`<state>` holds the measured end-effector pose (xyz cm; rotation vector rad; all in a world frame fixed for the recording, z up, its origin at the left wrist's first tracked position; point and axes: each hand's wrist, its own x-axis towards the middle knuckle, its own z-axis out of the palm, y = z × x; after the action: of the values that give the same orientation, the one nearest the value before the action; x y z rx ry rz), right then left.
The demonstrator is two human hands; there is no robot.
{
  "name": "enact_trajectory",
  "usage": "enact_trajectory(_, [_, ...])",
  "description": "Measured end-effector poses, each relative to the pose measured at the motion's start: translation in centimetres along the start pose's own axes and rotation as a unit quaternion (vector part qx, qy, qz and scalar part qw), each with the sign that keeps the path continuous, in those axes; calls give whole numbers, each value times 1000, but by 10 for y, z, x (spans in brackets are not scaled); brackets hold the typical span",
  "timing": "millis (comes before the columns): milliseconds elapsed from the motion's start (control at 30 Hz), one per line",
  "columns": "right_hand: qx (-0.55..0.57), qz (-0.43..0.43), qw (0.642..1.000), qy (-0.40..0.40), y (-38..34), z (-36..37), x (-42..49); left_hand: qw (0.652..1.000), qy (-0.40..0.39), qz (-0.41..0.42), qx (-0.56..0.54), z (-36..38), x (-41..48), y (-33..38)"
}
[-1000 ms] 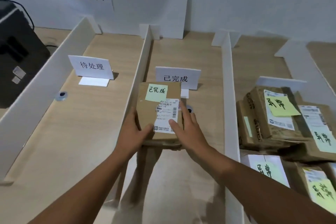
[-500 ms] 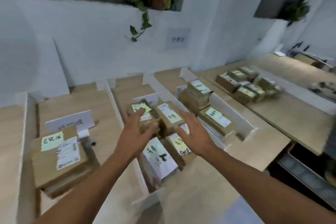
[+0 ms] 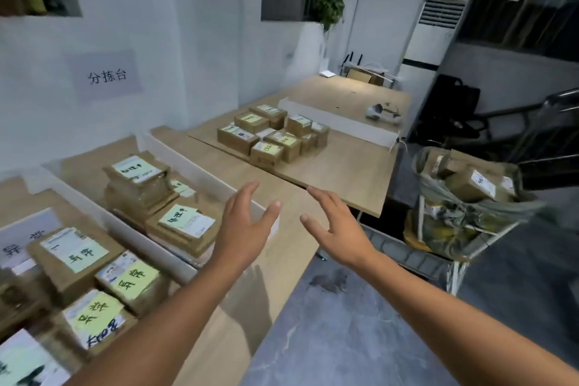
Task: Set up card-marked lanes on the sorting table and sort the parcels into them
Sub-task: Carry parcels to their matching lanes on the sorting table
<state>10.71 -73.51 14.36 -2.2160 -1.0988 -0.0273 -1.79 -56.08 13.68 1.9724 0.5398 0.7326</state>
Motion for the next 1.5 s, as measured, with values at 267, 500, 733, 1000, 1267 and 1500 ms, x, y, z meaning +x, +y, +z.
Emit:
enact_trajectory(267, [30, -17, 999, -17, 111, -36, 99, 999, 8, -29, 17, 101, 110, 9])
enact_trajectory(500, [64, -3, 996, -68, 196, 10, 224, 996, 44, -74, 14, 163, 244, -52])
enact_trajectory(733, [74, 15, 985, -153, 260, 59, 390, 982, 96, -162, -9, 214, 364, -114])
enact_trajectory(1000, [113, 4, 965, -236, 329, 132, 534, 952, 142, -266, 61, 257, 454, -201])
enact_trajectory(1267, [117, -22, 945, -306, 391, 200, 631, 895, 198, -392, 77, 333, 532, -261])
enact_trajectory(1500, [19, -44, 933, -358, 404, 244, 685, 860, 236, -449, 52, 352, 576, -282])
